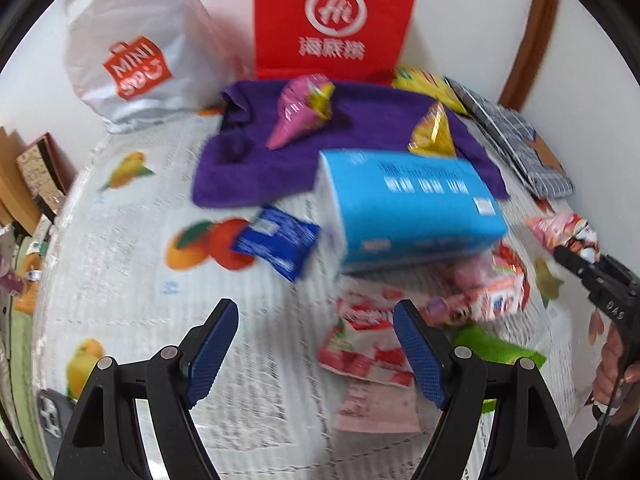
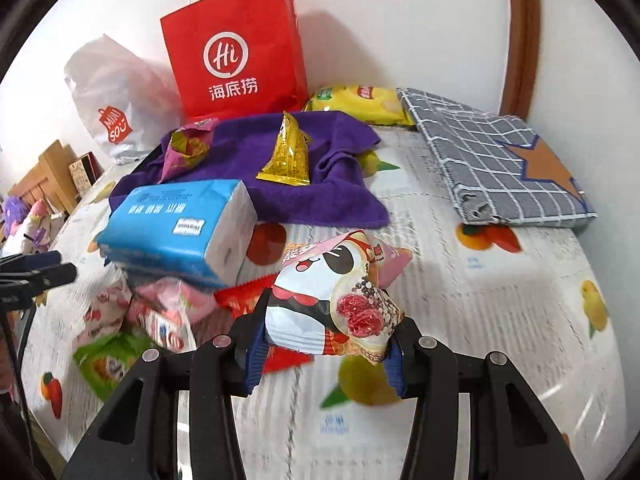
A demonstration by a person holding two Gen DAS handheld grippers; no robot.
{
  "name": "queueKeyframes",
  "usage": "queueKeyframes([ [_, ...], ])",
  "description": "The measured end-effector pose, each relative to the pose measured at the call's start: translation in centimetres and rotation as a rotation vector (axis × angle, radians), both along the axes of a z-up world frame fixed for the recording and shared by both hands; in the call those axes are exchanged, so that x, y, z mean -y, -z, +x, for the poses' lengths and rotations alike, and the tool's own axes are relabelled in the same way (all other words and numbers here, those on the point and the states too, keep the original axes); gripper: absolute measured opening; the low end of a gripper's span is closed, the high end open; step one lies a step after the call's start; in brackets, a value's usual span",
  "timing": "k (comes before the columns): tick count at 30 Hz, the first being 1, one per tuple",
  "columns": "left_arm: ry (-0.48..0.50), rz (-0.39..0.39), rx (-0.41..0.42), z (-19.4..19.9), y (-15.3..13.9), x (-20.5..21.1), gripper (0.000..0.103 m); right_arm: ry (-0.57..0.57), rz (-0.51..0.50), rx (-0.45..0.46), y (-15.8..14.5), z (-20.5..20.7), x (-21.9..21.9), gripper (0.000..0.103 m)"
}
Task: Organize snacks
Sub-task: 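Grasp the white panda-print packet with the right tool while the left tool grasps the white-red packet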
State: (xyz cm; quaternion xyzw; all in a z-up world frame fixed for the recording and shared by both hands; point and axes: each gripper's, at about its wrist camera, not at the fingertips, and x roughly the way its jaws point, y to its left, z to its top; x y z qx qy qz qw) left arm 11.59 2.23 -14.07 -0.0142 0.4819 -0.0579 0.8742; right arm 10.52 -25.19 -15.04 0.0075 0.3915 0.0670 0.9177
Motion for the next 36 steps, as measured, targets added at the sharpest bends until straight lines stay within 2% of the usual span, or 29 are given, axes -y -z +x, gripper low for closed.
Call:
queueKeyframes([
  [3, 0.026, -0.019, -0.039, 0.0, 1.5, 0.8, 0.077, 0.008, 0.013, -0.002, 0.0, -1.0, 0.4, 0.048],
  [8, 0.063, -0.008, -0.07, 0.2, 3.1, 2.1, 0.073, 0.001, 0.015, -0.002, 0.2, -1.7, -0.3, 0.048],
  [12, 0.069, -0.01, -0.092, 0.7, 3.8, 2.4, 0.064, -0.018, 0.016, 0.001, 0.3, -1.7, -1.0, 0.048],
  [14, 0.085, -0.002, -0.078, 0.8, 3.7, 2.7, 0.056, -0.024, 0.007, 0.001, 0.4, -1.5, -1.4, 0.048],
  [16, 0.1, 0.004, -0.071, 0.8, 3.6, 2.9, 0.052, -0.031, 0.001, 0.003, 0.3, -1.4, -1.8, 0.048],
  [23, 0.117, 0.005, -0.037, 0.2, 2.5, 2.3, 0.047, -0.046, -0.004, 0.02, -0.1, -1.4, -2.5, 0.048],
  [31, 0.092, 0.017, 0.002, -0.2, 1.0, 1.2, 0.04, -0.058, -0.004, 0.056, -1.5, -1.1, -3.1, 0.048],
  [32, 0.091, 0.019, 0.005, -0.3, 1.0, 1.0, 0.034, -0.058, -0.002, 0.056, -1.6, -1.1, -3.2, 0.048],
  [33, 0.093, 0.012, 0.001, -0.4, 0.9, 0.9, 0.018, -0.059, 0.0, 0.057, -1.6, -1.1, -3.3, 0.048],
  [36, 0.084, -0.02, -0.009, -0.5, 0.8, 0.3, 0.016, -0.068, -0.002, 0.062, -1.8, -1.3, -3.7, 0.048],
])
